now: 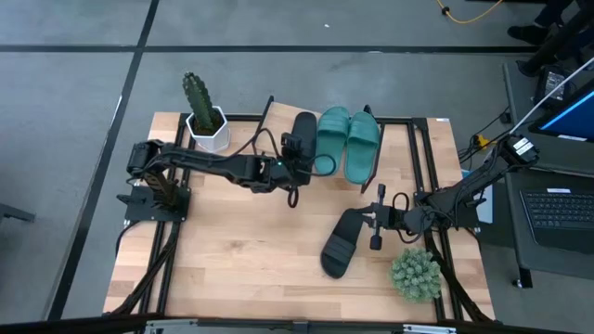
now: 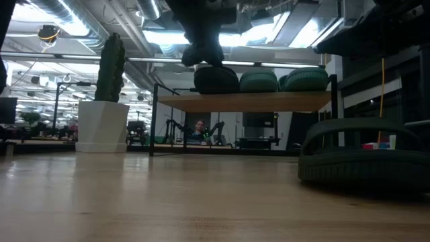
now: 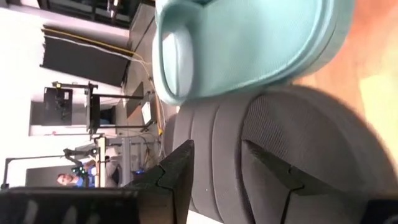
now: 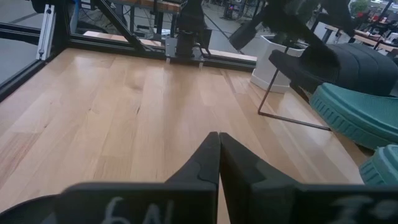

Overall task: Pick and place slides into the shelf
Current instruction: Put the black slide on the shelf

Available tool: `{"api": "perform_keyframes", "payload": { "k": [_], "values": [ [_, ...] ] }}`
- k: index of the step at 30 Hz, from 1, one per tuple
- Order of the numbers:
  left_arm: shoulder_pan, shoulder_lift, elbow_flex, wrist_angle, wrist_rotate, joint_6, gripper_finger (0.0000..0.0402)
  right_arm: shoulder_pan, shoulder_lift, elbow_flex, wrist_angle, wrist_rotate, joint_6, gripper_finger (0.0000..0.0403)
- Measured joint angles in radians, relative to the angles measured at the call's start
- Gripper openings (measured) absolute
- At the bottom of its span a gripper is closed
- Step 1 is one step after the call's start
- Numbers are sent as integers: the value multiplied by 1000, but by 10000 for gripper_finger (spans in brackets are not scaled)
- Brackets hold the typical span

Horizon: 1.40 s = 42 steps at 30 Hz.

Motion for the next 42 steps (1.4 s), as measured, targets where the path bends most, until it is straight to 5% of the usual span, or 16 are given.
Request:
{"api": "perform_keyframes", "payload": {
  "k": [10,18,26,34,42],
  "values": [
    [-71,0,37,1,-8,1,124,0,0,0,0,0,-4,11],
    [-138,-51,64,-6,-167,-12,124,0,0,0,0,0,-4,11],
    [-179,-248,46,-203,-88,-317,124,0,0,0,-1,0,-4,11],
    [-171,-441,-158,-190,-14,-476,124,0,0,0,3,0,-27,11],
    [-170,-568,-482,155,73,-390,124,0,0,0,19,1,-25,11]
  ]
}}
